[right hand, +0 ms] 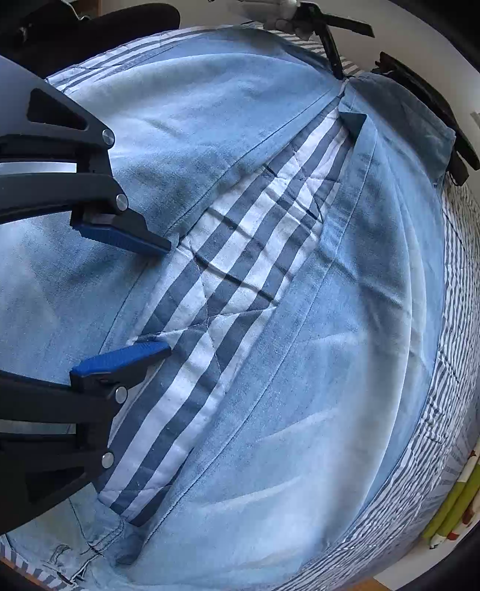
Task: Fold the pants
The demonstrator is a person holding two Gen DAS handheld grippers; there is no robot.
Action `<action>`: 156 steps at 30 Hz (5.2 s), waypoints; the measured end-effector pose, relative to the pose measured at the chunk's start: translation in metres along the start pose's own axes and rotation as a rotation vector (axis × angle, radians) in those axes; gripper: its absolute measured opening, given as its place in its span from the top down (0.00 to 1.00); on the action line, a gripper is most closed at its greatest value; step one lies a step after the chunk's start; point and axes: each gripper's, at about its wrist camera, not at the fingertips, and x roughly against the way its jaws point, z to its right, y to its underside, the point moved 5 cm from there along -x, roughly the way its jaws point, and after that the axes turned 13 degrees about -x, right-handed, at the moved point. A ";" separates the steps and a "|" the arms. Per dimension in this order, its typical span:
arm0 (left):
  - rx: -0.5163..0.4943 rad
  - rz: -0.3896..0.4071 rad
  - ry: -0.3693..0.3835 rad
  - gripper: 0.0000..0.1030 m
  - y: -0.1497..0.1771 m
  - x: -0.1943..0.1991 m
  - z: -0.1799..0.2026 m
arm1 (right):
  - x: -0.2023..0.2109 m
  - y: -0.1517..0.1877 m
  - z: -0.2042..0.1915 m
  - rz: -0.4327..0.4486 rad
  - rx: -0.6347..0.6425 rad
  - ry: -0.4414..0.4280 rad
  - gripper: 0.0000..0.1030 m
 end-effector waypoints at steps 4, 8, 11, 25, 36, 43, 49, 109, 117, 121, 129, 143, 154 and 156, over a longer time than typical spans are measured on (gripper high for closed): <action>-0.036 0.016 -0.031 0.88 -0.002 0.015 0.013 | 0.002 0.011 -0.015 0.009 0.057 0.050 0.93; 0.013 0.054 -0.015 0.88 0.000 0.032 0.005 | 0.023 0.006 -0.021 0.122 0.041 0.076 0.95; -0.037 0.006 -0.035 0.65 0.001 0.037 0.007 | 0.028 0.008 -0.024 0.090 0.063 0.064 0.91; -0.289 0.140 -0.145 0.34 -0.183 0.078 0.047 | 0.134 -0.040 0.044 0.263 -0.020 0.110 0.68; -0.262 0.049 -0.230 0.32 -0.275 -0.009 0.052 | 0.107 -0.109 0.128 0.238 -0.141 0.192 0.67; -0.210 0.100 -0.280 0.95 -0.273 -0.004 0.040 | 0.080 -0.179 0.158 0.284 -0.106 0.228 0.48; -0.211 0.215 -0.278 0.95 -0.263 0.060 0.031 | 0.038 -0.213 0.145 0.228 0.017 0.212 0.43; -0.222 0.394 -0.181 0.89 -0.088 0.236 0.033 | 0.178 -0.004 0.034 0.583 0.060 0.286 0.98; -0.295 0.207 -0.020 0.89 0.106 0.206 0.091 | 0.114 0.129 0.028 0.433 0.030 0.317 0.98; -0.372 0.111 0.029 0.87 0.154 0.188 0.118 | 0.083 0.152 0.027 0.285 0.051 0.323 0.98; -0.223 0.108 0.194 0.75 0.192 0.205 0.109 | 0.154 0.129 -0.027 0.246 0.147 0.121 0.88; -0.178 0.134 0.209 0.78 0.180 0.186 0.105 | 0.126 -0.050 -0.308 0.293 0.440 -0.246 0.71; -0.193 0.100 0.210 0.87 0.192 0.166 0.108 | -0.047 -0.120 -0.459 0.061 0.674 -0.213 0.64; -0.209 0.102 0.207 0.87 0.194 0.167 0.112 | -0.068 -0.120 -0.466 0.026 0.702 -0.200 0.63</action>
